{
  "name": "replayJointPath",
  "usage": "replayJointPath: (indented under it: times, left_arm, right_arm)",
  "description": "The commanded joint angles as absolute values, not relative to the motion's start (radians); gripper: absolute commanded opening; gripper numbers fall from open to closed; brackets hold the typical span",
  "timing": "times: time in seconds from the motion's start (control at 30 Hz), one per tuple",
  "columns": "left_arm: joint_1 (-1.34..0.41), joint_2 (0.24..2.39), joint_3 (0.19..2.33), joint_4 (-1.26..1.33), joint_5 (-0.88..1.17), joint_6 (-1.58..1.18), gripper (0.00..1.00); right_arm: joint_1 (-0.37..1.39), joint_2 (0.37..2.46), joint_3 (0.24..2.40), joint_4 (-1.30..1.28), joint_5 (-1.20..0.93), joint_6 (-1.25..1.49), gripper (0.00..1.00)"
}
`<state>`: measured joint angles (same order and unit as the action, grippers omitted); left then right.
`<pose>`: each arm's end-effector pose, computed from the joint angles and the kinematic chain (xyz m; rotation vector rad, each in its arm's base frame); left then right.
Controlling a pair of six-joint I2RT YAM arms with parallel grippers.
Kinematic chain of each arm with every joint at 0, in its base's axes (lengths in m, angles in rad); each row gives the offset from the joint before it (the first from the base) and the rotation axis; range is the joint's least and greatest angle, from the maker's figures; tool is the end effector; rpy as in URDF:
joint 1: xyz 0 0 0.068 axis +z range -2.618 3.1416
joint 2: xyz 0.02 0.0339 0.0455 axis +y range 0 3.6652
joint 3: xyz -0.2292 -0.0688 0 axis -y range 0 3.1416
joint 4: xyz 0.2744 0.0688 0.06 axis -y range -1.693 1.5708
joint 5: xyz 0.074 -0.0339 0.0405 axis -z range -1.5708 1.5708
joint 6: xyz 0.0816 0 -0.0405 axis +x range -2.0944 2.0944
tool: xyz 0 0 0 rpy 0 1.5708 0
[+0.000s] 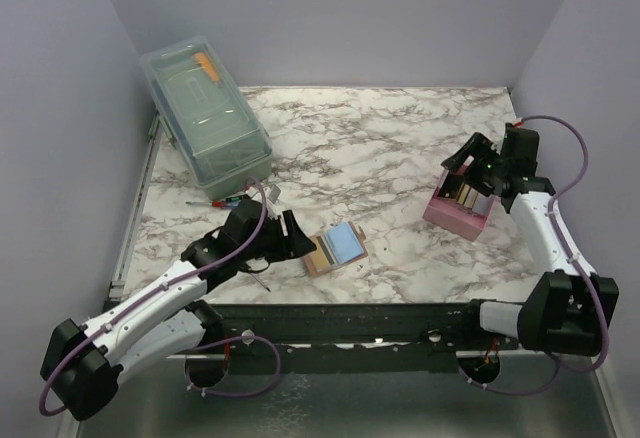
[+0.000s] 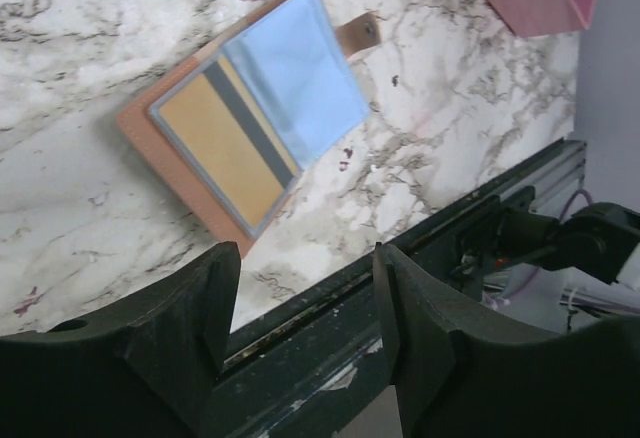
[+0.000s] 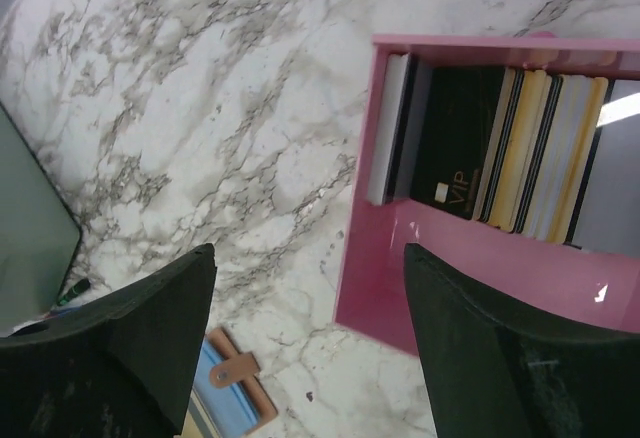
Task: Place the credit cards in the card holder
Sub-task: Pick up the credit card from the storage box.
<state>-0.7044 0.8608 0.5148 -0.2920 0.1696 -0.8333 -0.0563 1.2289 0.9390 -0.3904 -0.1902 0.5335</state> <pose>0.1992 -0.1874 0.1587 -0.0521 2.4008 -0.9864 0.3434 -0.0039 0.2115 0.5625 2.2085 0.4678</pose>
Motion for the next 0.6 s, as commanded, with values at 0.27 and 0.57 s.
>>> replayJointPath:
  times: [0.27,0.57]
  left_arm:
    - [-0.705,0.810,0.570,-0.322,0.267,-0.830,0.63]
    - [-0.705,0.820,0.570,-0.327,0.266,-0.827,0.63]
  right_arm:
    - [-0.220,1.447,0.813,-0.021,-0.571,0.636,0.80]
    - [-0.241,1.545,0.773,0.164,-0.643,0.680,0.84]
